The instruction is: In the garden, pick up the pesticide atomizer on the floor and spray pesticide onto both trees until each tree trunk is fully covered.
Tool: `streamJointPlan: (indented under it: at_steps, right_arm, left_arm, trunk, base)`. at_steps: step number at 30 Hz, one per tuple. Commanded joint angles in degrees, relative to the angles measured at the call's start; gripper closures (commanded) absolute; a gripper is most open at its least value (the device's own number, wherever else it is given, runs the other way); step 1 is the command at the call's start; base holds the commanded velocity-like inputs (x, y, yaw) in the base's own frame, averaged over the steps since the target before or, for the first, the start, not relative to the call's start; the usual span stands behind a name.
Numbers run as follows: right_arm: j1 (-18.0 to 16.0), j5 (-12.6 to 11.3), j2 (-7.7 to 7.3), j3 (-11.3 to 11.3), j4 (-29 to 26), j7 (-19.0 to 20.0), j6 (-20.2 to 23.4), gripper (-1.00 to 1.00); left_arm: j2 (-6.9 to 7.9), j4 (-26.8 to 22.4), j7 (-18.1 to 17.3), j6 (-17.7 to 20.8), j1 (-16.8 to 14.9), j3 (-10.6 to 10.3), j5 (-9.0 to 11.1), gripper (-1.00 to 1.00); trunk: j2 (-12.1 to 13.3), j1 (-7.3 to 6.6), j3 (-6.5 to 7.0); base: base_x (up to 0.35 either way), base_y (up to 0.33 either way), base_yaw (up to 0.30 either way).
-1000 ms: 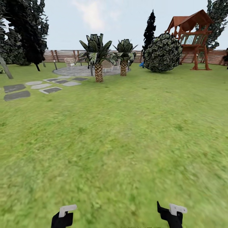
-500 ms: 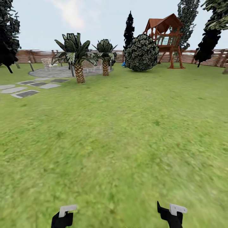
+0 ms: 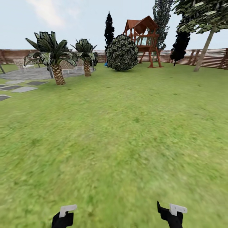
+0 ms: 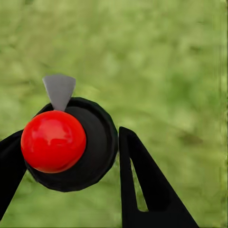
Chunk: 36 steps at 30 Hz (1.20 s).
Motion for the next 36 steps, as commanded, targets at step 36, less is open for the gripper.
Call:
streamJointPlan:
  at_steps: [36]
  right_arm:
    - [0.01, 0.09, 0.03, 0.08, 0.0, 0.07, 0.0, -1.0]
  left_arm:
    - [0.2, -0.01, 0.01, 0.0, 0.0, 0.09, -0.1, 1.0]
  trunk:
    - [0.0, 0.0, 0.0]
  base:
    - [0.054, -0.272, -0.3]
